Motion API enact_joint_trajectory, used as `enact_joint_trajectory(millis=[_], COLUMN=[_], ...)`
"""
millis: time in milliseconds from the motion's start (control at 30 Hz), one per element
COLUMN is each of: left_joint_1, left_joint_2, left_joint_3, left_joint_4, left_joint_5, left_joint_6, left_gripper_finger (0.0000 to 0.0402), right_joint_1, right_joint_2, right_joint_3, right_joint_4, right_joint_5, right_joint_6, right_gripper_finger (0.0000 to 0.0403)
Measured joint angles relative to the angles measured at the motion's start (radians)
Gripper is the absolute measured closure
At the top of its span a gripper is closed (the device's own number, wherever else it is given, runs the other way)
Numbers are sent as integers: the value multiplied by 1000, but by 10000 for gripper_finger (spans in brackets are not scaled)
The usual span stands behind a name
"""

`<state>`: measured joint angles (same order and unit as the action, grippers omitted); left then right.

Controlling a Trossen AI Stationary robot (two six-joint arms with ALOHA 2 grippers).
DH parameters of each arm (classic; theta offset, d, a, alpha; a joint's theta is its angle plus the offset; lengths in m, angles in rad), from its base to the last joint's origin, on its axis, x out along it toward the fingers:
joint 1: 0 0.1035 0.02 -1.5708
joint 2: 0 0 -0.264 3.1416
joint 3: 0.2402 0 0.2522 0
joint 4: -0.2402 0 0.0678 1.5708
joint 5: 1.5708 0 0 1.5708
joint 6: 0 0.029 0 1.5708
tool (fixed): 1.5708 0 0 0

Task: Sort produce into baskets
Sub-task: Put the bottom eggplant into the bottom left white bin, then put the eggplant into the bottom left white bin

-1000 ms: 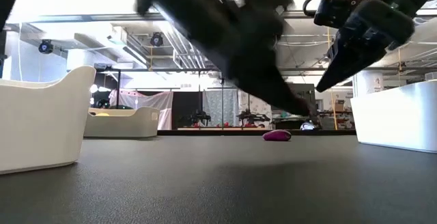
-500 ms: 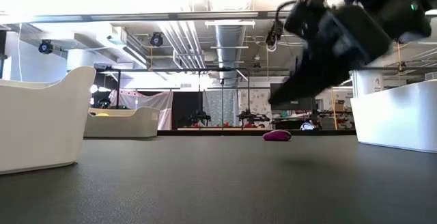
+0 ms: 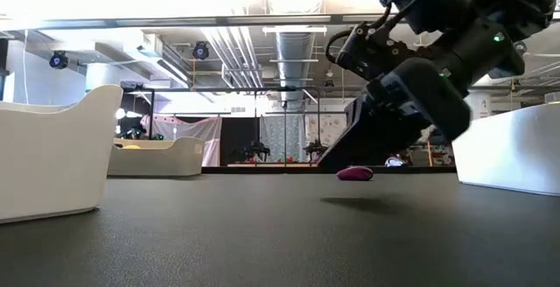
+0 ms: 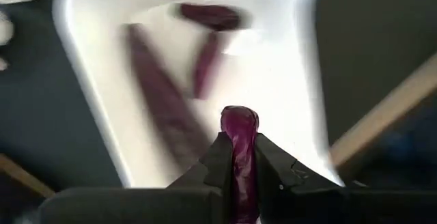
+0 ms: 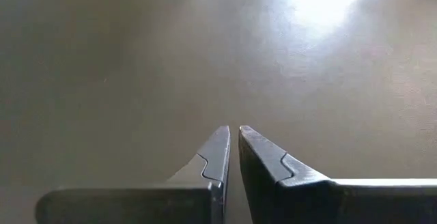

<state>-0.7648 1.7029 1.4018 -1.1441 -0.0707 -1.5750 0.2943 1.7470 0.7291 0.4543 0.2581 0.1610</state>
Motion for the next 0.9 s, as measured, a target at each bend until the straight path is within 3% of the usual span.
enact_joint_trajectory(millis=[200,367,633,733,900], left_joint_1=[15,32,85,118,207], left_joint_2=[87,137,127,125,125], left_joint_3=[-32,-16,64,147,280], left_joint_4=[-27,-28,-38,-56,-68], left_joint_5=[38,88,123,37,-240], left_joint_6=[-14,3,173,309,456], left_gripper_finger=[360,315,244,235,233], right_joint_1=[0,2,38,62,109], right_joint_2=[0,-1,-2,-2,-29], right_joint_3=[-4,-4,-4,-4,2], right_joint_4=[-37,-56,-58,-55,-54], right_joint_5=[0,-5,-31,-31,-31], right_joint_6=[-4,33,48,48,36], right_gripper_finger=[376,376,376,376,376])
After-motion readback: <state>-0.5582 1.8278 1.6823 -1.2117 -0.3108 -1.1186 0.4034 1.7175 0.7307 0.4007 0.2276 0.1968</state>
